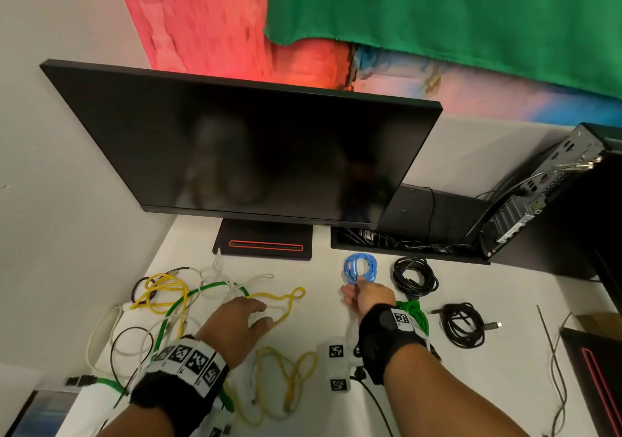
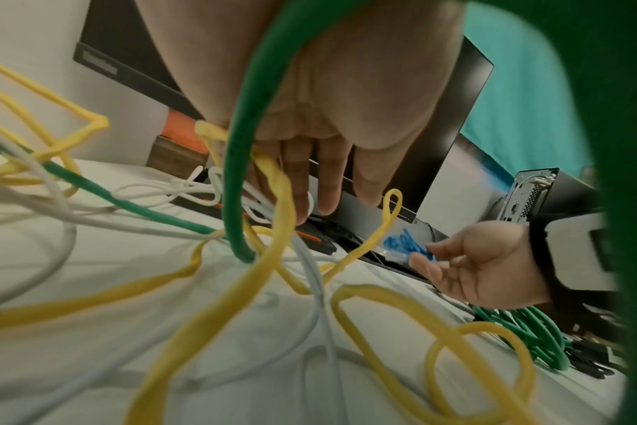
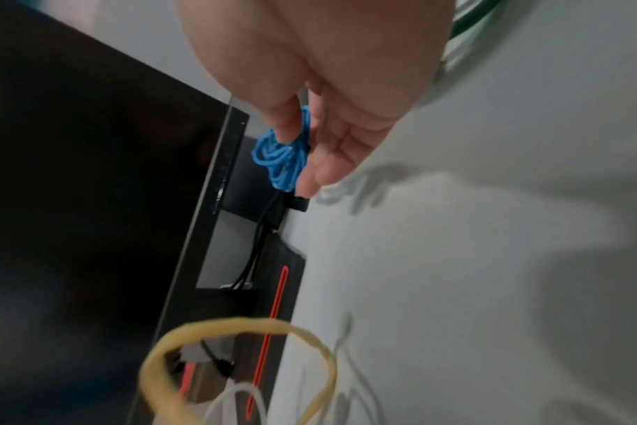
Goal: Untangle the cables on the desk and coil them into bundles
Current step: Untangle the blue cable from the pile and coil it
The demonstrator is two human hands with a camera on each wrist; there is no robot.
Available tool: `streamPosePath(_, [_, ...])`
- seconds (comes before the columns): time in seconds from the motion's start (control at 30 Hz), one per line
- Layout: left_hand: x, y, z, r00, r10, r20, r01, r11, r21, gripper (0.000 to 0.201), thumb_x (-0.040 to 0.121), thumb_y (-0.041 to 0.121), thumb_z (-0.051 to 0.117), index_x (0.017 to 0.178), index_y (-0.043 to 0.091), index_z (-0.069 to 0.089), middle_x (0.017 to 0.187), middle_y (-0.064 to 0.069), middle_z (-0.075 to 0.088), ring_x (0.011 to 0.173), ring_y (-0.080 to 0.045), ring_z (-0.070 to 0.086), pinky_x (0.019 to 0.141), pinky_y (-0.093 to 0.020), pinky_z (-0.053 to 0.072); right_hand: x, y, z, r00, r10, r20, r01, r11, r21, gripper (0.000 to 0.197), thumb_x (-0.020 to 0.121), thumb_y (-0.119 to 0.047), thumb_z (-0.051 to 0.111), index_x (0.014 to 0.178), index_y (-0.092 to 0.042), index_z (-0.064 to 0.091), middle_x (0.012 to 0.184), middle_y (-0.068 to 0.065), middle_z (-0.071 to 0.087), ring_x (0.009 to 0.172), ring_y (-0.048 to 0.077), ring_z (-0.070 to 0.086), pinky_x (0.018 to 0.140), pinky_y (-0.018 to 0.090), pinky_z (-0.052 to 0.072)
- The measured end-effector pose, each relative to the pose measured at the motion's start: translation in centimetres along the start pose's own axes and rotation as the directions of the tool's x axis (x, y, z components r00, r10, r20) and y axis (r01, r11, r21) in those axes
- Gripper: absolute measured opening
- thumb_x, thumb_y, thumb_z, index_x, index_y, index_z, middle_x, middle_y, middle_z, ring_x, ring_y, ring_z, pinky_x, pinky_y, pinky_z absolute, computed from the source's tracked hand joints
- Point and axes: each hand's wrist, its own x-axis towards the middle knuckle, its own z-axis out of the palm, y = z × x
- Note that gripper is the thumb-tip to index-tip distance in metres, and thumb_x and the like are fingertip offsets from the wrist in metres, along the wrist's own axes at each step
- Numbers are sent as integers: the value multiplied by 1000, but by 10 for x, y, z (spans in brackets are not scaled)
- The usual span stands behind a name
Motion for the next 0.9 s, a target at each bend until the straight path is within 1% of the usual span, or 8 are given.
streamPosePath(0.13, [-3, 0, 2, 1000, 0, 18, 0, 1000, 8, 37, 93, 48, 55, 125, 30, 60, 129, 9, 57, 114, -9, 55, 101, -24, 40, 10, 4, 3, 991, 115, -64, -118, 992, -38, 26, 103, -18, 53, 101, 7, 59, 80, 21, 67, 56, 25, 66, 45, 29, 54])
streamPosePath(0.27, [-4, 0, 0, 1000, -6, 12, 6, 1000, -16, 36, 93, 48, 55, 124, 30, 60, 127, 10, 58, 112, -7, 55, 98, -21, 40, 12, -1, 3, 990, 136, -42, -139, 985, -101, 30, 101, -27, 55, 93, 1, 60, 73, 16, 68, 54, 25, 67, 50, 32, 54])
streamPosePath(0.37, [-4, 2, -2, 1000, 6, -12, -6, 999, -45, 35, 92, 46, 57, 122, 29, 62, 124, 10, 60, 108, -5, 55, 94, -17, 39, 6, -1, 0, 987, 162, -9, -162, 984, -73, 36, 102, -30, 52, 78, -3, 54, 49, 9, 54, 37, 21, 52, 40, 29, 41])
streamPosePath(0.5, [-8, 6, -4, 997, 17, -77, -26, 992, -126, 28, 91, 39, 62, 116, 27, 67, 115, 10, 64, 98, -2, 55, 91, -16, 40, -8, 4, -3, 979, 169, 110, -161, 984, -75, 44, 106, -27, 43, 67, -8, 42, 45, 7, 40, 35, 19, 41, 38, 25, 27])
streamPosePath(0.63, [-18, 9, -10, 988, 41, -152, -69, 980, -186, 21, 92, 31, 64, 111, 25, 70, 109, 10, 67, 95, -1, 56, 82, -7, 37, -33, 10, -8, 967, 102, 234, 13, 897, -442, 30, 100, -29, 55, 89, -1, 60, 68, 12, 70, 61, 31, 70, 49, 29, 49])
streamPosePath(0.7, [-26, 6, -14, 977, 31, -213, -83, 967, -240, 17, 90, 24, 66, 106, 26, 71, 106, 9, 68, 94, -1, 58, 80, -5, 37, -45, 15, -10, 932, 101, 347, 105, 843, -527, 26, 98, -28, 58, 97, -2, 61, 75, 12, 73, 66, 31, 72, 52, 30, 52])
streamPosePath(0.83, [-44, -4, -22, 956, -19, -291, -84, 938, -338, 22, 88, 14, 68, 99, 33, 69, 104, 9, 68, 91, 7, 57, 79, -3, 38, -68, 27, -19, 893, 100, 439, 226, 745, -628, 22, 96, -29, 61, 92, -7, 61, 78, 9, 73, 64, 26, 70, 56, 31, 51])
streamPosePath(0.9, [-53, -11, -23, 960, -17, -281, -84, 935, -345, 26, 87, 15, 69, 101, 37, 66, 110, 10, 65, 98, 3, 57, 86, -12, 41, -77, 32, -21, 885, 70, 461, 309, 652, -692, 24, 93, -33, 65, 91, -10, 63, 79, 6, 71, 63, 21, 68, 59, 30, 49])
